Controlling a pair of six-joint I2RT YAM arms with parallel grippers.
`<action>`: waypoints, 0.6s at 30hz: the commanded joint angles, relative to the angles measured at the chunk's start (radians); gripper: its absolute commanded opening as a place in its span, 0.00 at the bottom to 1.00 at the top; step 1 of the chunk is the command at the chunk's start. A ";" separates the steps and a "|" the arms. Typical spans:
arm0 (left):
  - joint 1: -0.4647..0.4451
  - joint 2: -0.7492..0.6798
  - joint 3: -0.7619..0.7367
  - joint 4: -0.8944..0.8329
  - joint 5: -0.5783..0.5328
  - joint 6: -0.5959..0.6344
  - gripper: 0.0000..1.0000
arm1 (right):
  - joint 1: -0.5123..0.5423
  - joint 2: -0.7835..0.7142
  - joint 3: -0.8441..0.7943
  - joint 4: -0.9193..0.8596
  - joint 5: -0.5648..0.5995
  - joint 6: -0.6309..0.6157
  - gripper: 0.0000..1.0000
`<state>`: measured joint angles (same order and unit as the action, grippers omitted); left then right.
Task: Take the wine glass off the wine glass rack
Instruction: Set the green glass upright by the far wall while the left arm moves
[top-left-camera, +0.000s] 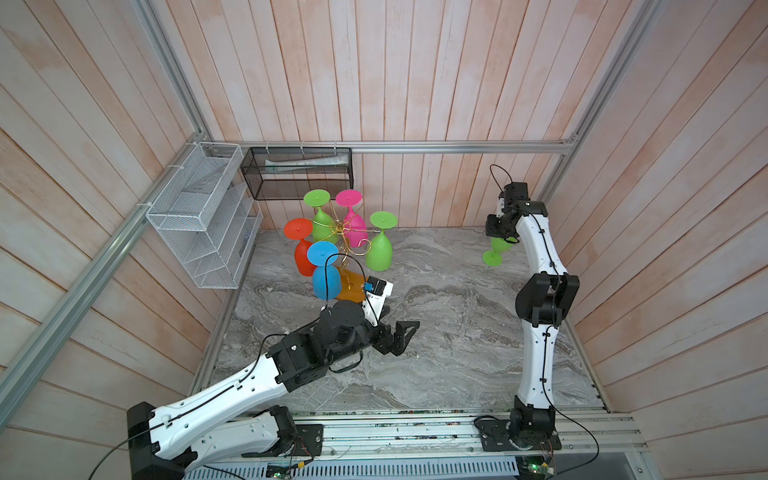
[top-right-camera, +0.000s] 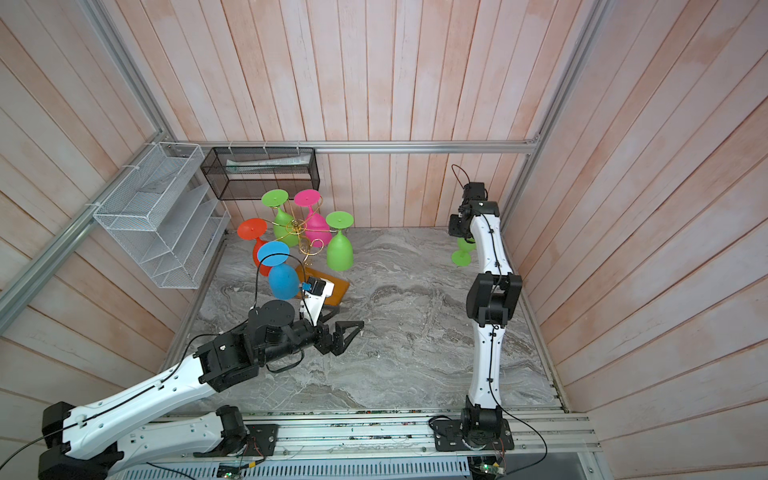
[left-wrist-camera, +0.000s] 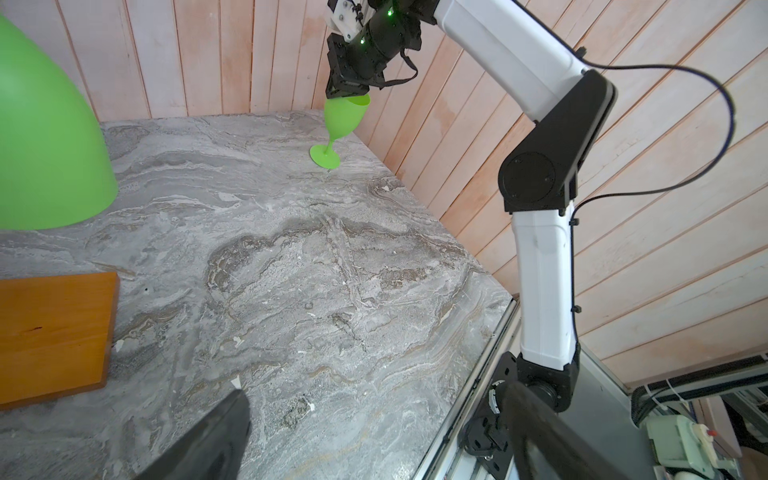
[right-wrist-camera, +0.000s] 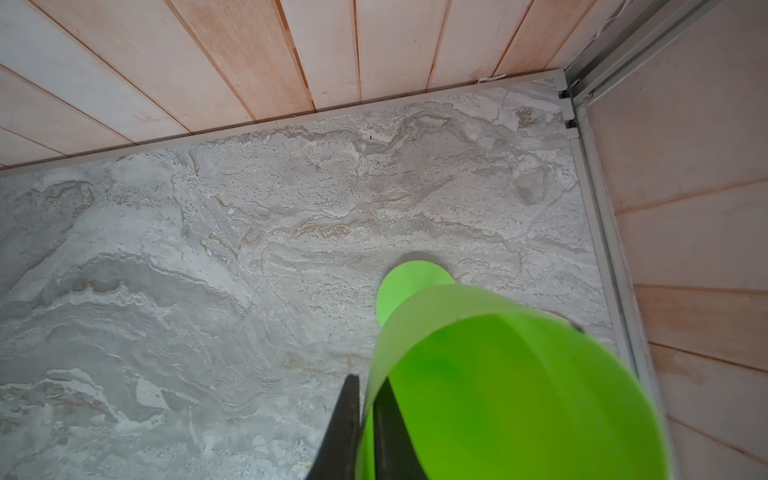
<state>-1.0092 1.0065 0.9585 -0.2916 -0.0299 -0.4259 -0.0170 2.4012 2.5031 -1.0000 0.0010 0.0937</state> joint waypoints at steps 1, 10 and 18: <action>-0.004 0.010 0.044 0.015 0.001 0.031 0.97 | -0.006 0.014 0.010 -0.031 0.000 -0.013 0.29; -0.004 0.015 0.133 -0.041 -0.034 0.055 1.00 | -0.005 -0.072 0.009 0.012 0.014 -0.020 0.59; -0.003 0.054 0.230 -0.095 -0.039 0.049 1.00 | 0.008 -0.242 -0.062 0.073 0.018 -0.006 0.67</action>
<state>-1.0092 1.0386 1.1542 -0.3515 -0.0601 -0.3916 -0.0154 2.2715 2.4641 -0.9699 0.0032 0.0780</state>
